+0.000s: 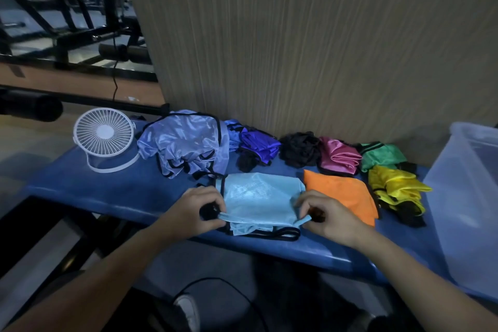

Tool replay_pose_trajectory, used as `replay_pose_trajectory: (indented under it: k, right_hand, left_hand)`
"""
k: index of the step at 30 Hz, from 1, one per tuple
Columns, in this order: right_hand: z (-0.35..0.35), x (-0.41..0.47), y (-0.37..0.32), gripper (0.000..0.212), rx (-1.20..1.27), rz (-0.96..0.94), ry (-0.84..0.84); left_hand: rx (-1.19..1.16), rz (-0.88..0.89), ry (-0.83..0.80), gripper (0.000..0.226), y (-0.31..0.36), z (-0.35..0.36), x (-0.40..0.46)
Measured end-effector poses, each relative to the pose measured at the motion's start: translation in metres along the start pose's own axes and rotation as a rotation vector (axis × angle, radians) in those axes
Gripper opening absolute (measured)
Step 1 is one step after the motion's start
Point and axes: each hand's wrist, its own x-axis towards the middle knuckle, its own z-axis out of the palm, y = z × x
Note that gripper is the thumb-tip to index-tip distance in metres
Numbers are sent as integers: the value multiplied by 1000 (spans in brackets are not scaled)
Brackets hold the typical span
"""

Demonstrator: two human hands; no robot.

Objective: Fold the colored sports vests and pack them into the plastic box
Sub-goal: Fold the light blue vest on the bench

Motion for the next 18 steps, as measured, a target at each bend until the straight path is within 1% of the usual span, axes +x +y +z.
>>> replay_pose_trajectory:
  k: [2,5,7,8,10,12,14,15,16,17,18]
  right_hand:
    - [0,0,1,13,-57,-16,-35]
    - [-2,-1,3,19,-121,-2,-132]
    - [-7,-2,0,22,-137,16,-200]
    - [-10,-1,-3,21,-112,19,-200]
    - [-16,5,-10,14,-5,31,-121]
    - [-21,17,-15,11,46,29,28]
    - [-21,33,-13,10,-10,34,155]
    - [-21,42,-9,10,-71,32,189]
    - [-20,50,-3,11,-148,22,202]
    - [-20,58,1,13,-228,14,189]
    - [-20,65,4,16,-299,22,160]
  left_hand:
    - [0,9,-5,23,1,-1,-1]
    - [13,27,10,19,4,-4,-1]
    - [-10,12,-5,23,5,-8,0]
    - [-25,17,-11,26,5,-11,2]
    - [-67,48,14,31,9,-17,10]
    - [-136,53,118,30,11,-20,25]
    - [-156,7,234,27,8,-20,43]
    - [-124,-23,258,27,5,-18,52]
    - [-69,-60,241,29,0,-15,61]
    - [2,-105,180,34,-4,-11,70]
    - [81,-155,85,40,-10,-7,79]
